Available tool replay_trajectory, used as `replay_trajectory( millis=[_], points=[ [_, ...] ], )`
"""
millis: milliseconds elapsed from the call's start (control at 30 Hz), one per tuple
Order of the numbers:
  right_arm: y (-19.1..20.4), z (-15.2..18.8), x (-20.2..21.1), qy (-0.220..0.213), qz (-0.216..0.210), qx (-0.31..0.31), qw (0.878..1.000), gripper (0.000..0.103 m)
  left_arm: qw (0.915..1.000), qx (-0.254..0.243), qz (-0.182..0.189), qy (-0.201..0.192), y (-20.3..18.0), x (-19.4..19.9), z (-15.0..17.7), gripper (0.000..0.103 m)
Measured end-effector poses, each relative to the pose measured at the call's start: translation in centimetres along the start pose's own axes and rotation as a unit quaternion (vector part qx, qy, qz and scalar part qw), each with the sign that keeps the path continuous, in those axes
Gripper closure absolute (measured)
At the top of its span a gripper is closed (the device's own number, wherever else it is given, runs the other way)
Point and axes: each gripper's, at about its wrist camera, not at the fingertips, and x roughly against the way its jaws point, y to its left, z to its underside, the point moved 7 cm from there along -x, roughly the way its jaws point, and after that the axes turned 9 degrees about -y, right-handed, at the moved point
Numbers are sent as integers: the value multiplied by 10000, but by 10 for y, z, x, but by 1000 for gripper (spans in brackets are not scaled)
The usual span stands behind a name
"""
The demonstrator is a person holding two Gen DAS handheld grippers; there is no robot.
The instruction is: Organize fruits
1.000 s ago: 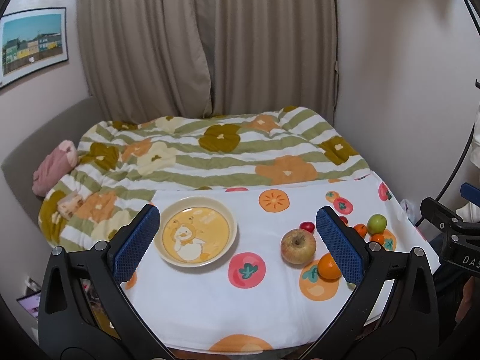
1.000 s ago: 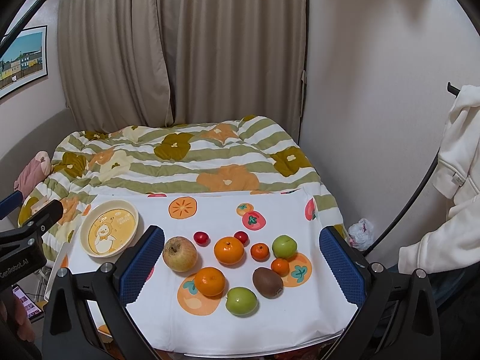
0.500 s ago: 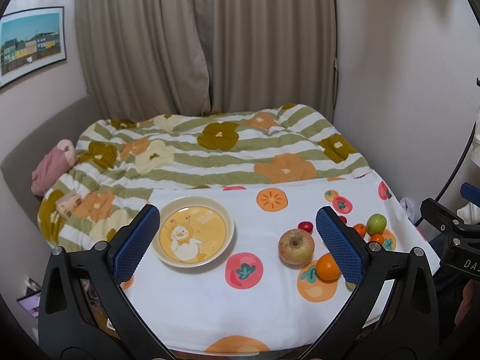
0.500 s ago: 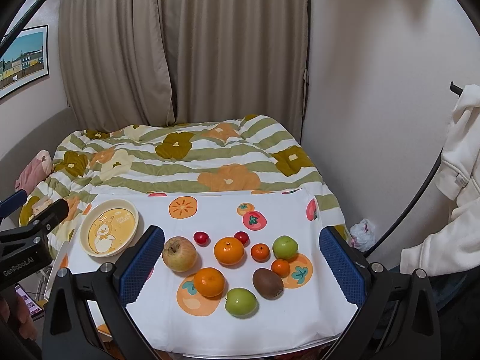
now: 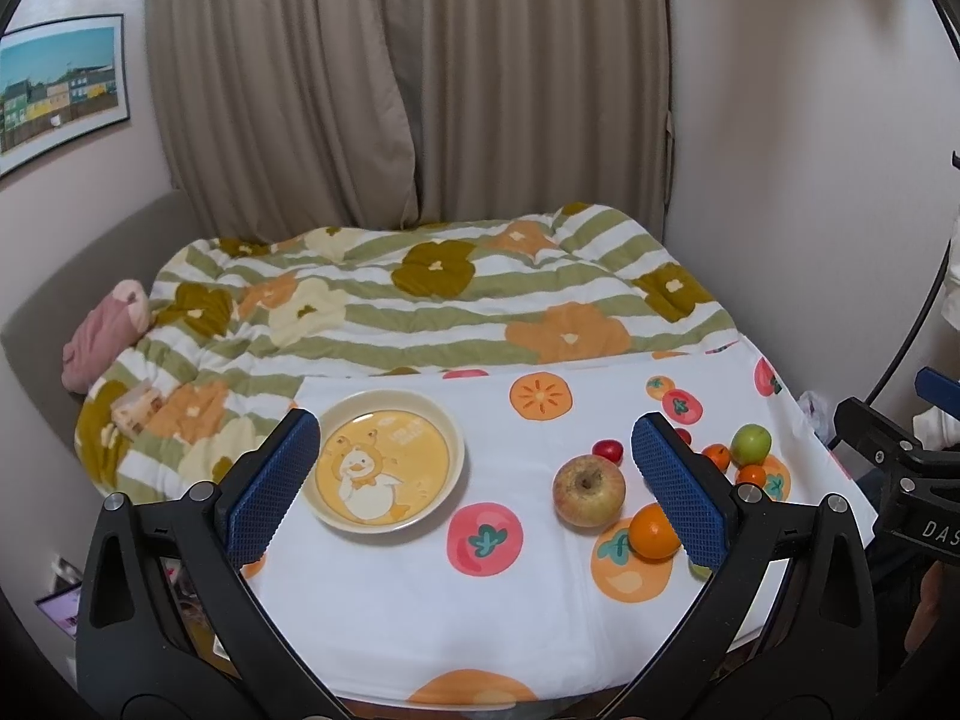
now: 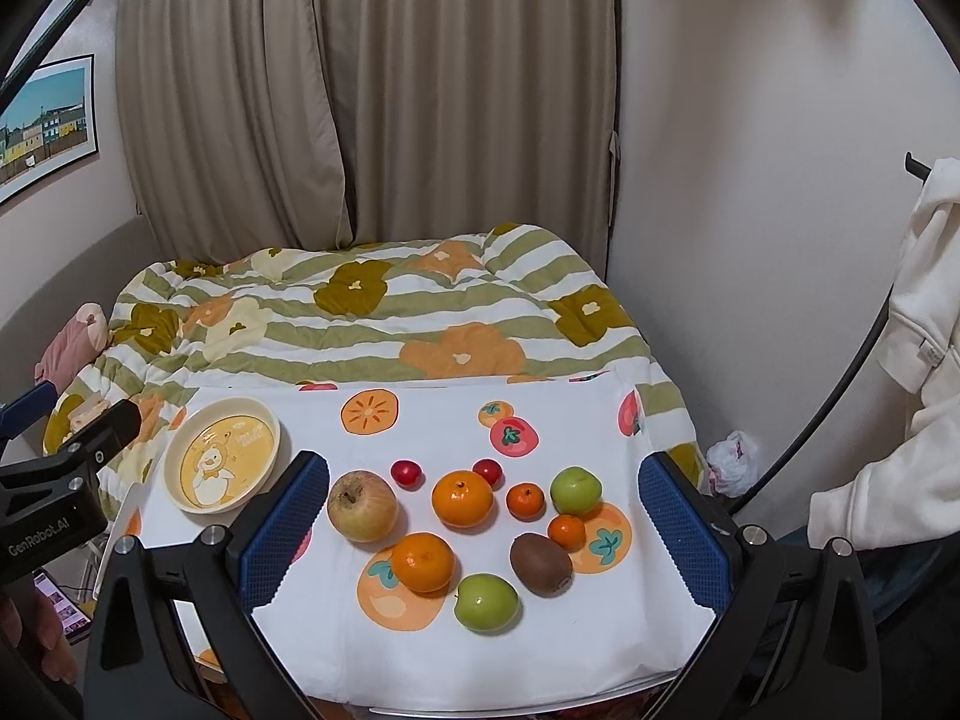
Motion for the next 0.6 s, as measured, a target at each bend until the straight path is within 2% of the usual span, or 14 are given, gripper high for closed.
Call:
replay_trajectory(
  millis=[267,600],
  points=[
    [2,0,0,8,1,-27,10000,0,10000,-29,38,-23,-9,0,10,0],
    [5,-1,1,24,-43,-47,10000,0,10000,6,61,-5,-9,2,7,0]
  ],
)
